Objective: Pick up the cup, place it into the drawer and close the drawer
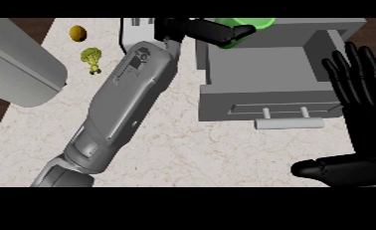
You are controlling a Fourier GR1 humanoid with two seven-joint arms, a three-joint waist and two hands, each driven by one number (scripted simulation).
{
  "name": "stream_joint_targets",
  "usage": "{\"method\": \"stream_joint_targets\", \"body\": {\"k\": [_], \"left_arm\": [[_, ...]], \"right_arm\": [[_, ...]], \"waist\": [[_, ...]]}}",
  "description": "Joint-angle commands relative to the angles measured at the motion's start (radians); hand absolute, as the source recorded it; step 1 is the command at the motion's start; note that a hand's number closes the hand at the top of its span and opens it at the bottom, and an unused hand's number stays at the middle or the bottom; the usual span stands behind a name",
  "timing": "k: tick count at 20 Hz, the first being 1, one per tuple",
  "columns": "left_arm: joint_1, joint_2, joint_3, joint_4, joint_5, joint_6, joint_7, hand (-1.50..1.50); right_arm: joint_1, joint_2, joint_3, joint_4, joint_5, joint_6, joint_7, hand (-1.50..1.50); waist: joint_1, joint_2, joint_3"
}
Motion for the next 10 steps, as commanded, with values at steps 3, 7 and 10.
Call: {"method": "stream_joint_targets", "body": {"k": [3,7,10], "left_arm": [[-0.089,0.000,-0.093,0.186,0.118,0.070,-0.085,1.50],[-0.126,0.000,-0.125,0.295,0.172,0.052,-0.119,1.50],[-0.199,0.000,-0.131,0.368,0.181,0.048,-0.097,1.50]], "right_arm": [[-0.013,0.014,0.029,-0.003,0.018,-0.007,0.003,-1.50],[0.043,0.043,0.081,-0.066,0.058,-0.019,0.009,-1.50],[-0.023,0.024,0.018,-0.017,-0.002,-0.020,0.012,-1.50]], "waist": [[-0.013,0.003,0.000],[-0.033,0.006,0.000],[-0.028,0.007,0.000]]}}
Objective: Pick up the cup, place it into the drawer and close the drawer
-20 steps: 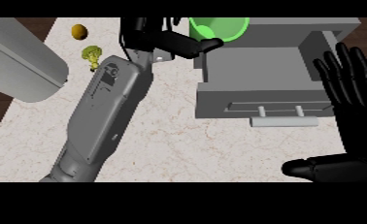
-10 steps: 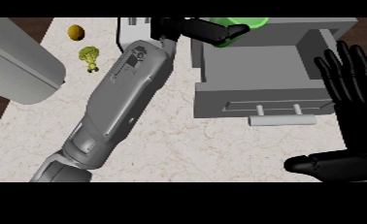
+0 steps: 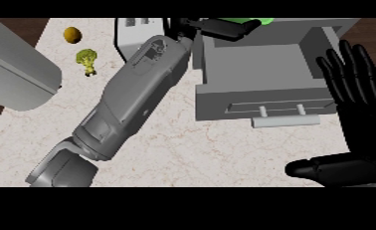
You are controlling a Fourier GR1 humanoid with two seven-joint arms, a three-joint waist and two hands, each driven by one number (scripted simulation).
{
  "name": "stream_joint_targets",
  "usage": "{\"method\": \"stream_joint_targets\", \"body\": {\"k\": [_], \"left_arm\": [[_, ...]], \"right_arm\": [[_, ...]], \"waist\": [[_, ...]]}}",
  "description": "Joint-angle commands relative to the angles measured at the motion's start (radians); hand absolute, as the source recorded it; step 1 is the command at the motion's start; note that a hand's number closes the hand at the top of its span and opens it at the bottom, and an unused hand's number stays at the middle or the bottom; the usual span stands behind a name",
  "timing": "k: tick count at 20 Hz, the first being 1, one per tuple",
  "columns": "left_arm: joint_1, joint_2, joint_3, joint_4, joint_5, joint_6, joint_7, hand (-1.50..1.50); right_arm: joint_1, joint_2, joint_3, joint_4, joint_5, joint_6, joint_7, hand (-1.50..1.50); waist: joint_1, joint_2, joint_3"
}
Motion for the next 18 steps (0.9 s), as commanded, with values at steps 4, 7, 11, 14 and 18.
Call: {"method": "stream_joint_targets", "body": {"k": [4,7,11,14,18], "left_arm": [[-0.035,0.000,-0.153,0.102,0.080,0.030,-0.021,1.50],[-0.063,0.000,-0.165,0.148,0.120,0.015,-0.036,1.50],[-0.069,0.000,-0.255,0.180,0.119,0.064,-0.007,1.50],[-0.088,0.000,-0.315,0.194,0.118,0.081,0.034,1.50],[-0.061,0.000,-0.364,0.190,0.128,0.123,-0.005,-1.50]], "right_arm": [[-0.011,-0.007,0.015,0.039,0.004,0.022,-0.005,-1.50],[-0.036,-0.008,-0.006,0.002,-0.033,0.011,0.016,-1.50],[-0.026,-0.001,0.022,0.002,-0.006,0.015,0.004,-1.50],[-0.037,-0.007,0.000,0.005,-0.039,0.018,0.015,-1.50],[-0.036,0.012,0.041,-0.013,-0.016,0.016,0.012,-1.50]], "waist": [[-0.021,0.003,0.001],[-0.034,0.008,0.001],[-0.046,0.010,0.001],[-0.059,0.013,0.002],[-0.075,0.019,0.001]]}}
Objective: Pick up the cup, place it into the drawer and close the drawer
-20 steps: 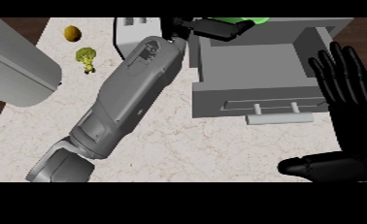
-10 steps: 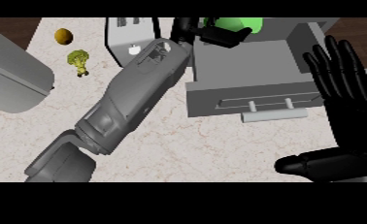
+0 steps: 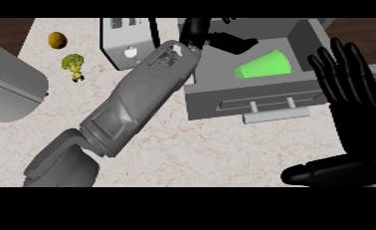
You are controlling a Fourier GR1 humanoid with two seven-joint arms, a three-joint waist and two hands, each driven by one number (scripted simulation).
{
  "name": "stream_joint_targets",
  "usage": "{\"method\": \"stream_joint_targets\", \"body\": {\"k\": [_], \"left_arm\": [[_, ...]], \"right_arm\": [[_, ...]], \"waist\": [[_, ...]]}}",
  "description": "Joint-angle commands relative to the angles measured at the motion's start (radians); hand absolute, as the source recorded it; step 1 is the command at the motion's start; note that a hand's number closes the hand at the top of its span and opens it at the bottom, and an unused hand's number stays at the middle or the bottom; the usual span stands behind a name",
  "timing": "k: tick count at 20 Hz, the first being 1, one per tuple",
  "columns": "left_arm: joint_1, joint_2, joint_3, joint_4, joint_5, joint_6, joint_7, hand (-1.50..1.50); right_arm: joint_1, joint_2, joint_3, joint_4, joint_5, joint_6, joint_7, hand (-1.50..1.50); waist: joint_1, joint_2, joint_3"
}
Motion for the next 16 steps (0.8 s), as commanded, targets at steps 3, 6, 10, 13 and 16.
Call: {"method": "stream_joint_targets", "body": {"k": [3,6,10,13,16], "left_arm": [[0.007,0.000,-0.036,-0.005,0.055,-0.008,-0.016,-1.50],[-0.010,0.000,-0.010,-0.034,0.113,-0.018,-0.025,-1.50],[0.017,0.000,0.037,-0.064,0.161,-0.066,-0.144,-1.50],[0.040,0.000,0.065,-0.092,0.202,-0.110,-0.197,-1.50],[0.055,0.000,0.078,-0.152,0.208,-0.111,-0.145,-1.50]], "right_arm": [[-0.063,-0.003,-0.012,0.043,-0.021,-0.002,0.008,-1.50],[-0.021,0.015,-0.003,0.000,-0.045,0.003,0.003,-1.50],[-0.020,-0.001,-0.030,0.016,-0.088,0.011,0.035,-1.50],[-0.008,0.009,-0.010,-0.005,-0.096,0.014,0.044,-1.50],[-0.021,-0.035,-0.063,-0.071,-0.163,0.005,0.127,-1.50]], "waist": [[0.008,0.005,-0.001],[-0.001,0.002,-0.001],[0.041,-0.006,-0.002],[0.061,-0.011,-0.002],[0.089,-0.023,-0.002]]}}
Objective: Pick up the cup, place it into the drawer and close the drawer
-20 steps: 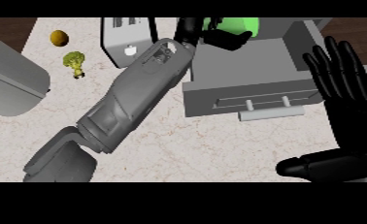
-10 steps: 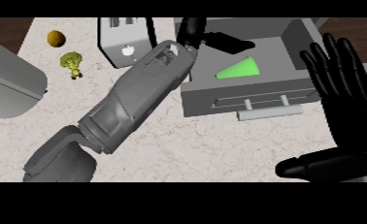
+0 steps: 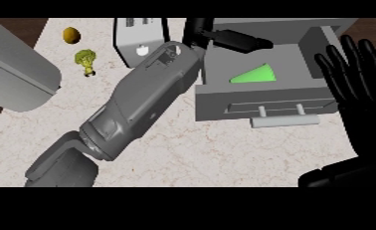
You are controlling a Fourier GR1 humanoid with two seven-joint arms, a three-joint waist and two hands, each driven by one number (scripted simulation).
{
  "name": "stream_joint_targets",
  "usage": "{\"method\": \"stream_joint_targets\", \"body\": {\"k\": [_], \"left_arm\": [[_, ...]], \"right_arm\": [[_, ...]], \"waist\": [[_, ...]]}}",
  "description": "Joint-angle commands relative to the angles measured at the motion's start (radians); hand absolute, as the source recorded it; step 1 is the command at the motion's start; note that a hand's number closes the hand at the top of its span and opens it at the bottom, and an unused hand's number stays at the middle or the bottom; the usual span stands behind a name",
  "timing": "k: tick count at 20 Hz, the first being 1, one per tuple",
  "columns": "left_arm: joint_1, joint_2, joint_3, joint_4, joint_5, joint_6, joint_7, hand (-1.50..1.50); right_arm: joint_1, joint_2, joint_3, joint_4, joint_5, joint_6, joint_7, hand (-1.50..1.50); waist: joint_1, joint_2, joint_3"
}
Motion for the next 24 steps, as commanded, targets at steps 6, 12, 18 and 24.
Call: {"method": "stream_joint_targets", "body": {"k": [6,12,18,24], "left_arm": [[0.116,0.083,0.073,-0.176,0.019,-0.010,0.031,-1.50],[0.291,0.233,0.100,-0.405,0.044,0.005,0.115,-1.50],[0.535,0.296,0.077,-0.652,0.017,0.042,0.112,-1.50],[0.766,0.464,0.148,-0.899,0.058,-0.022,0.182,-1.50]], "right_arm": [[0.063,-0.114,-0.016,-0.032,0.025,0.120,-0.003,1.50],[0.109,-0.165,-0.002,-0.062,0.101,0.175,-0.014,1.50],[0.120,-0.163,0.063,0.028,0.300,0.196,-0.120,1.50],[0.136,-0.171,0.076,0.059,0.404,0.171,-0.127,1.50]], "waist": [[0.067,-0.018,-0.001],[0.092,-0.026,-0.001],[0.088,-0.018,0.000],[0.077,-0.016,0.000]]}}
